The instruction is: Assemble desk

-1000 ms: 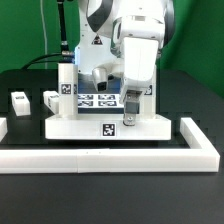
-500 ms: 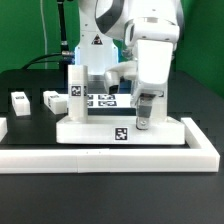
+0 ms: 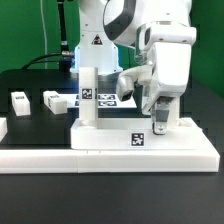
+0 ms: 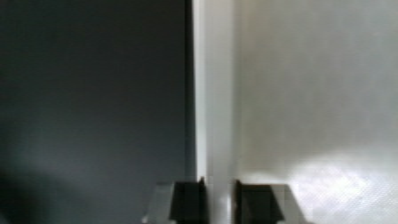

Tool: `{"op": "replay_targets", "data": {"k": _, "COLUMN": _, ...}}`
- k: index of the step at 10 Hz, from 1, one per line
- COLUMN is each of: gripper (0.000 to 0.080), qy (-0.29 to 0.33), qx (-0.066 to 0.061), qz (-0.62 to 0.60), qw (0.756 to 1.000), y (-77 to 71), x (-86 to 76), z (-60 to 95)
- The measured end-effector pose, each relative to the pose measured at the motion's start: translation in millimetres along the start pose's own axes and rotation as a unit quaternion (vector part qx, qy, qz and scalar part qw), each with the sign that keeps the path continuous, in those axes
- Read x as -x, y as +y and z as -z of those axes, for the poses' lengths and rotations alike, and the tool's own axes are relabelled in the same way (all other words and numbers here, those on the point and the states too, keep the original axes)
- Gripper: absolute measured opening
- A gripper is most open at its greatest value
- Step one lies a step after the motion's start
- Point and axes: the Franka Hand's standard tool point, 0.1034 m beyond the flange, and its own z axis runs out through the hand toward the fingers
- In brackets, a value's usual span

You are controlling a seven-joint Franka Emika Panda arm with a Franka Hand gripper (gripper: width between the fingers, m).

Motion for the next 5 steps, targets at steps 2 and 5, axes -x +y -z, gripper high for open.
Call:
{"op": "replay_targets", "data": {"k": 2, "gripper": 0.0074, "qy": 0.0, "qx": 0.003, "qz": -0.001, "qw": 1.0, "y": -1.6, "x": 1.4, "z": 0.7}}
{"op": "replay_targets", "data": {"k": 5, "gripper": 0.0074, "qy": -0.001, "qx": -0.011, "qz": -0.007, "qw": 1.0, "y": -20.0, "x": 10.0, "z": 5.8}}
